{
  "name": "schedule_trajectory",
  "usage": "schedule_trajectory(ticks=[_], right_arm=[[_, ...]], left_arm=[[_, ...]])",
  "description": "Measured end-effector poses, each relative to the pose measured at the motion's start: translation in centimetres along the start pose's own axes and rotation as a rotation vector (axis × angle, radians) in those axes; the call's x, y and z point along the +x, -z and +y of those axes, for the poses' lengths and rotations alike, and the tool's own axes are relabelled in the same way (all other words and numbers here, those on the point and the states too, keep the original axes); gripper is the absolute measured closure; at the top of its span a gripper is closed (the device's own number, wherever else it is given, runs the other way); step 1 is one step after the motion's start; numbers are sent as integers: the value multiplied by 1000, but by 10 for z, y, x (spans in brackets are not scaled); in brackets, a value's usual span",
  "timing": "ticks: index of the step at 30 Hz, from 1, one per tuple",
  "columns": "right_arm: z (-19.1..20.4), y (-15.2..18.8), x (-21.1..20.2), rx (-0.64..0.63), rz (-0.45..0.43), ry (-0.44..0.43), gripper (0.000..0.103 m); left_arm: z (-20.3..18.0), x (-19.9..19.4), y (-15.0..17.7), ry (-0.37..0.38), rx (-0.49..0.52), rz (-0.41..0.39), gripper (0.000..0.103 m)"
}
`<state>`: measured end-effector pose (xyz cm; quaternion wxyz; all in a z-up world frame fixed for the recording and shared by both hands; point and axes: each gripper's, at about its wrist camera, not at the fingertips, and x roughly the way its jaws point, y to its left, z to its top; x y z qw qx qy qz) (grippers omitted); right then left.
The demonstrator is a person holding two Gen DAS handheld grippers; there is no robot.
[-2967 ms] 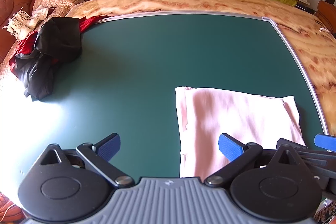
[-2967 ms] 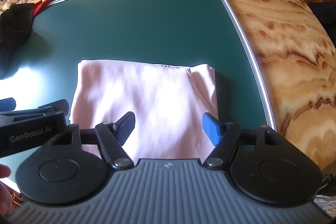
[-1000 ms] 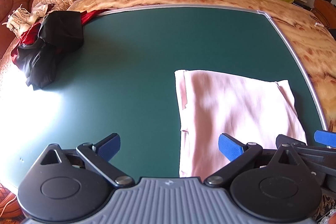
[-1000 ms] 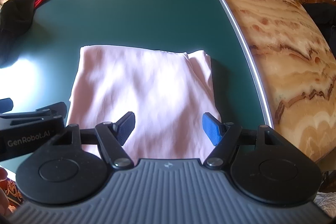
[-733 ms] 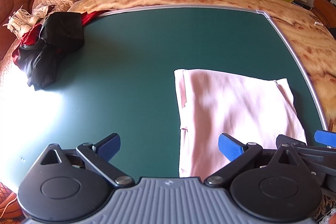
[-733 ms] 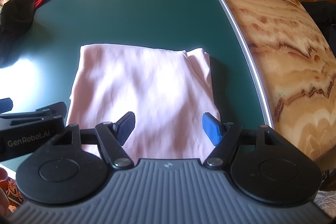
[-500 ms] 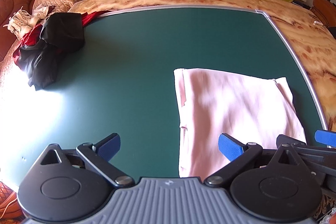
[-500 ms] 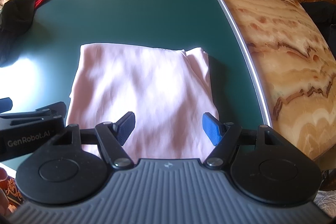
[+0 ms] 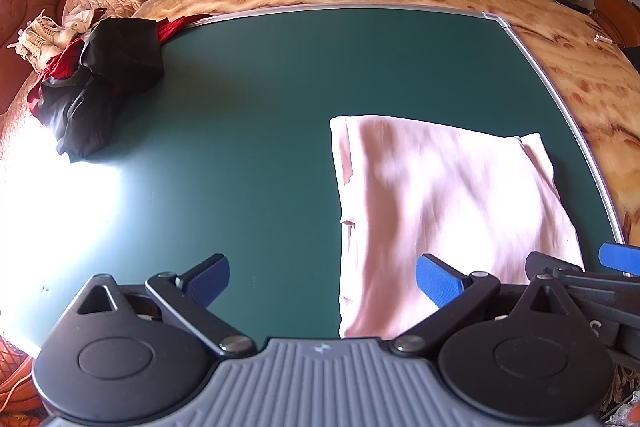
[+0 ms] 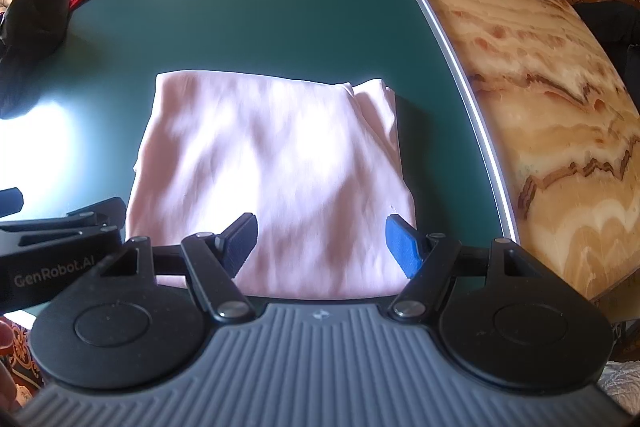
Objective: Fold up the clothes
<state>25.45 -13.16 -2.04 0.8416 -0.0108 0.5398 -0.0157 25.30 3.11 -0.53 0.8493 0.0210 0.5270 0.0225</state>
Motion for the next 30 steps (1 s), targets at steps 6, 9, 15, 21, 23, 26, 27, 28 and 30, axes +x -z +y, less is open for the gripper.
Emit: schedule_trajectory(ticks=[6, 9, 15, 21, 23, 26, 27, 28, 30], right_arm=[[0, 8, -2, -4, 3, -2, 24], [0, 12, -3, -6, 3, -3, 24], [2, 23, -4, -15, 6, -7, 24], [5, 35, -7, -24, 5, -14, 24], [5, 40, -9, -29, 0, -18, 24], [6, 46, -11, -30, -10, -25, 24], [6, 48, -12, -30, -13, -27, 24], [7, 51, -13, -31, -16, -29, 24], [7, 55, -15, -29, -23, -36, 24]], left_arm=[[0, -3, 9, 1, 2, 4, 1], [0, -6, 15, 3, 5, 3, 1], [1, -8, 27, 7, 10, 6, 1], [4, -11, 40, 9, 11, -3, 1], [6, -12, 44, 14, 8, -9, 1], [10, -14, 51, 24, 0, -13, 1], [11, -15, 53, 28, -1, -15, 1], [12, -16, 55, 29, -1, -17, 1], [13, -18, 59, 23, -3, -26, 1]])
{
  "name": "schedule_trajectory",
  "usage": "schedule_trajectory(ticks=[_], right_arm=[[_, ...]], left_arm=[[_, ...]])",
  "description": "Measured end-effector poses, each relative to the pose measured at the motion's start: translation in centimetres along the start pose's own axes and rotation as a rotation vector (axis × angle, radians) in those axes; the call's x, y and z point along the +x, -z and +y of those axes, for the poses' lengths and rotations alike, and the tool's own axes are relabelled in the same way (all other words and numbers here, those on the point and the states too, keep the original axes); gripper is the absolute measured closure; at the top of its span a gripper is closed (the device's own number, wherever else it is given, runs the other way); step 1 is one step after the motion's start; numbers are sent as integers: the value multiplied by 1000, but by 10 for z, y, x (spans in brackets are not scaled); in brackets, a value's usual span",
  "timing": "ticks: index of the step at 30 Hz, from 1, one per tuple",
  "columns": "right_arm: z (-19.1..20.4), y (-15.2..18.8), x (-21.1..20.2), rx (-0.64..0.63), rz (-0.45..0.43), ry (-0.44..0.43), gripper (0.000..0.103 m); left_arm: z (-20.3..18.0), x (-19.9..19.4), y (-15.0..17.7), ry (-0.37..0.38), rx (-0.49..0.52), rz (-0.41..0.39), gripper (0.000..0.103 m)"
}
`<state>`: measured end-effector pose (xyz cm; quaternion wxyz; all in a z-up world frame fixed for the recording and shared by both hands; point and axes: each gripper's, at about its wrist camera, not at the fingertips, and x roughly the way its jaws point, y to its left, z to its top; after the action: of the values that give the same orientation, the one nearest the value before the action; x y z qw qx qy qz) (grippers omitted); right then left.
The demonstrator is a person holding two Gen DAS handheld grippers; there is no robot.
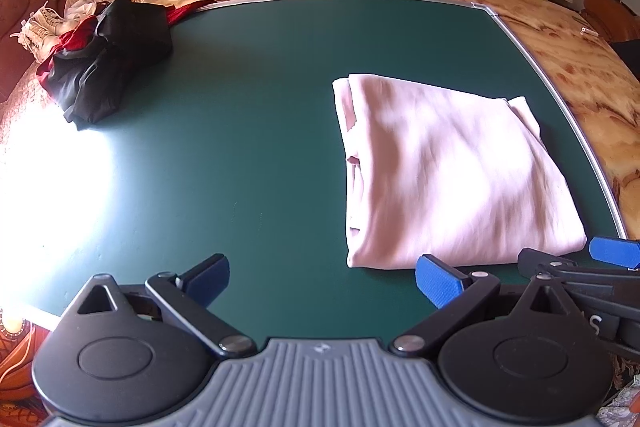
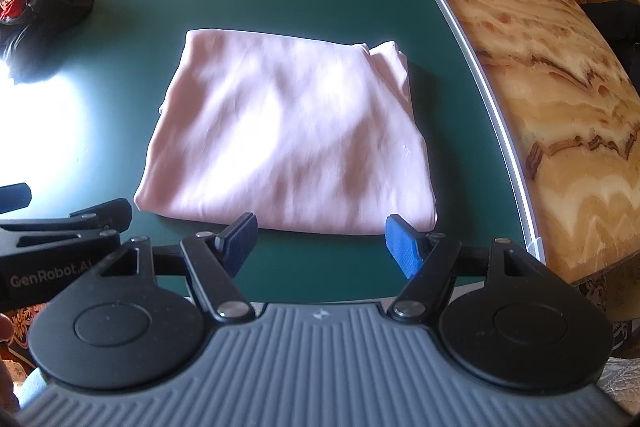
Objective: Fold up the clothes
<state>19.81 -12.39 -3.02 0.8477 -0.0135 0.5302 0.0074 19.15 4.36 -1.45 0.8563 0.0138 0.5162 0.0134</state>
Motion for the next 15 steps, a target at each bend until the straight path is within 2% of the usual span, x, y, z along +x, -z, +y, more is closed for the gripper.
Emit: schedule_trajectory(ticks=[10, 15], right_arm=[[1, 18, -8, -4, -39, -18, 24], [-2, 26, -14, 10, -97, -42, 24]], left_arm=[[2, -8, 14, 7, -2, -19, 1], [4, -14, 20, 35, -4, -41, 1]])
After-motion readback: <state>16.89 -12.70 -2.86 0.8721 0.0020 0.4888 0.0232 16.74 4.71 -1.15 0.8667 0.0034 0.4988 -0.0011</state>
